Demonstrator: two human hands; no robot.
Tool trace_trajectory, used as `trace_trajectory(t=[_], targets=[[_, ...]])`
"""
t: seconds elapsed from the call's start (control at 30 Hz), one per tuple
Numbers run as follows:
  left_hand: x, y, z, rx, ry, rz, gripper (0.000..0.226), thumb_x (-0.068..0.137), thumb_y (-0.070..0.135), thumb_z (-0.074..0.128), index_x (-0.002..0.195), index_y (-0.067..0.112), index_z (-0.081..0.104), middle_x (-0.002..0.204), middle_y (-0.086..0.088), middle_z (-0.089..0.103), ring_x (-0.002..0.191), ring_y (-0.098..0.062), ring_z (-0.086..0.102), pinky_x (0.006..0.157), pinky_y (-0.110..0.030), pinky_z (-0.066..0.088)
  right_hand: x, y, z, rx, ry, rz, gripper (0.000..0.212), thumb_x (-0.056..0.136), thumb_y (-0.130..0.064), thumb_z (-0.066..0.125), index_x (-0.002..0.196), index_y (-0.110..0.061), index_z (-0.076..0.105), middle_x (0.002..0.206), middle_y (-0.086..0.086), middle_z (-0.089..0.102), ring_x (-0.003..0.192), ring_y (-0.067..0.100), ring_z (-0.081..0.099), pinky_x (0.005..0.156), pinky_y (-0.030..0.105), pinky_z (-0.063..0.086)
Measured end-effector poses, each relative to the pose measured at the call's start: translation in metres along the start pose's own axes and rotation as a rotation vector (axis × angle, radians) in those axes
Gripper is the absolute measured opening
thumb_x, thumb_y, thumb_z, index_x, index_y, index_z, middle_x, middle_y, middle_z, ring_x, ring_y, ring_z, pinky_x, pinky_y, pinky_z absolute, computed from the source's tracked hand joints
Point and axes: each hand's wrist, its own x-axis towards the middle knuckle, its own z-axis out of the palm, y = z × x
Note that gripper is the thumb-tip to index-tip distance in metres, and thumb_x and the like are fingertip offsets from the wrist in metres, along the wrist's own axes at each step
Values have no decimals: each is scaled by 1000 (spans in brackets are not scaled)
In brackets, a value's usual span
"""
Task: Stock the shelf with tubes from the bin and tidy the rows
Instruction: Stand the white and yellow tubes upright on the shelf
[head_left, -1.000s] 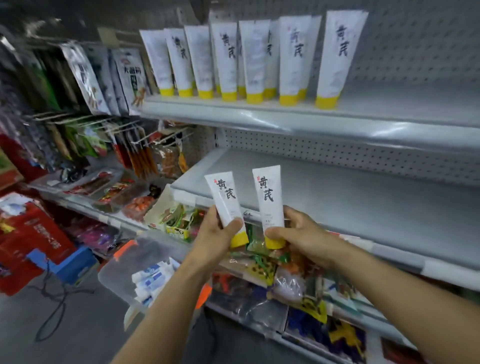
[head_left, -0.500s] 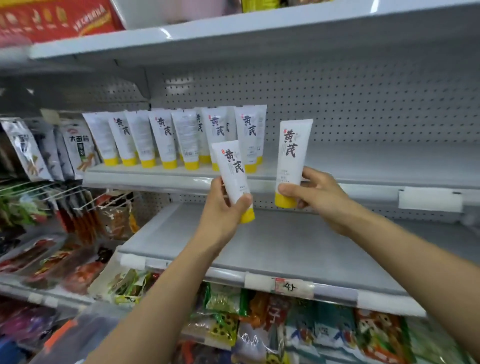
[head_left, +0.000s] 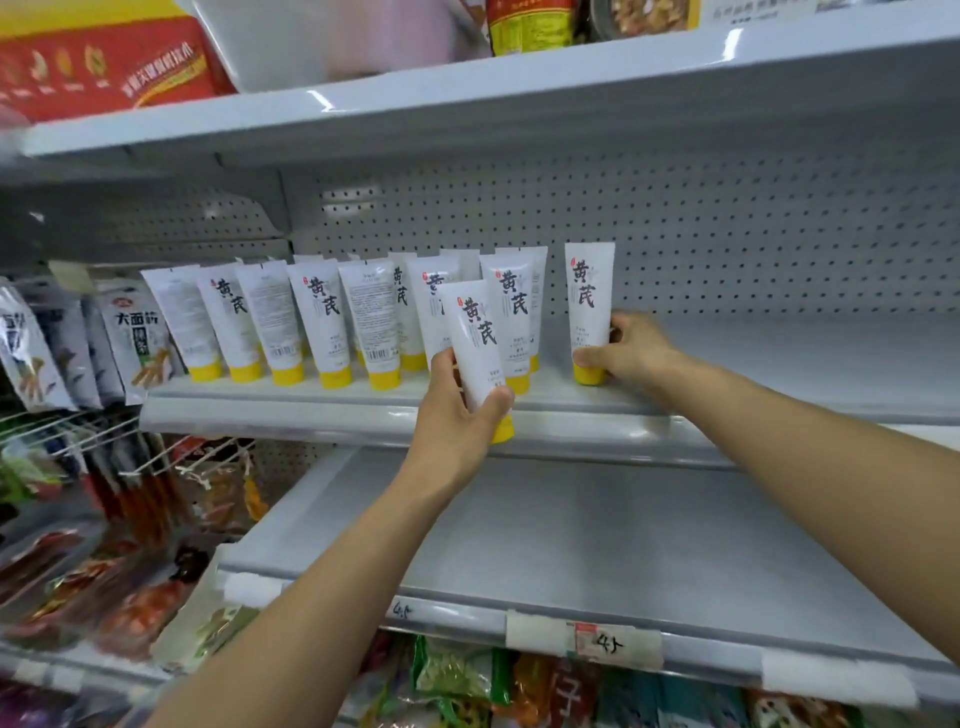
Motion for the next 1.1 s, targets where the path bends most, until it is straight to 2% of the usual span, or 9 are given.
trace_trajectory(t=[0.17,0.6,0.7,0.77,0.8,0.87,0.97,1.03,1.1], targets=[[9,-1,-5,-11,-4,16,45,90,22,65,128,23,40,111,17,55,98,0,57,82,-26,52,20,5,3,-26,-11,32,51,82,-13,72,129,-9,52,125,9,61,108,26,61,93,36,50],[12,-1,-6,-50,-19,13,44,90,21,66,126,22,41,112,12,56,98,-2,57,83,-26,51,14,-5,5,-106,-6,105,50,87,-10,67,132,-3,46,131,12,56,116,28,56,81,27,43],[8,3,-7,-48,-12,24,46,88,20,67,127,22,42,114,8,58,98,-3,58,83,-28,53,3,-6,1,-272,137,94,53,86,-18,66,130,-2,41,127,11,52,116,31,54,78,31,41],[5,6,-6,-44,-3,45,48,87,20,69,126,24,42,114,8,59,99,-7,59,82,-28,54,-9,-10,1,-300,263,-67,39,85,-23,64,117,-5,48,108,8,56,101,27,58,73,34,43],[3,9,-4,-38,3,63,48,85,21,70,124,27,42,112,9,59,98,-8,59,81,-28,55,-17,-15,3,-207,239,-149,32,85,-26,65,109,-7,53,97,4,58,91,22,58,72,37,45],[0,14,1,-21,14,98,48,83,22,73,119,31,42,105,15,59,92,-7,60,78,-28,55,-36,-26,7,41,9,-239,28,82,-33,71,96,-11,63,85,2,64,79,15,58,73,36,49],[-4,24,11,-12,16,129,47,81,24,75,117,31,46,97,17,61,81,0,60,72,-22,54,-59,-41,11,117,-306,-223,26,78,-39,75,93,-20,66,85,-5,71,74,5,64,65,22,47],[-6,29,17,11,0,145,47,81,20,75,118,29,47,96,15,63,79,1,61,66,-16,53,-63,-42,11,172,-348,-204,26,77,-29,77,97,-18,66,84,-4,73,73,6,67,64,26,51],[-8,33,20,26,-34,149,49,79,20,76,118,28,48,98,13,64,81,-1,62,65,-13,52,-64,-41,10,213,-329,-182,30,75,-20,78,102,-13,66,89,4,75,82,16,72,71,36,59]])
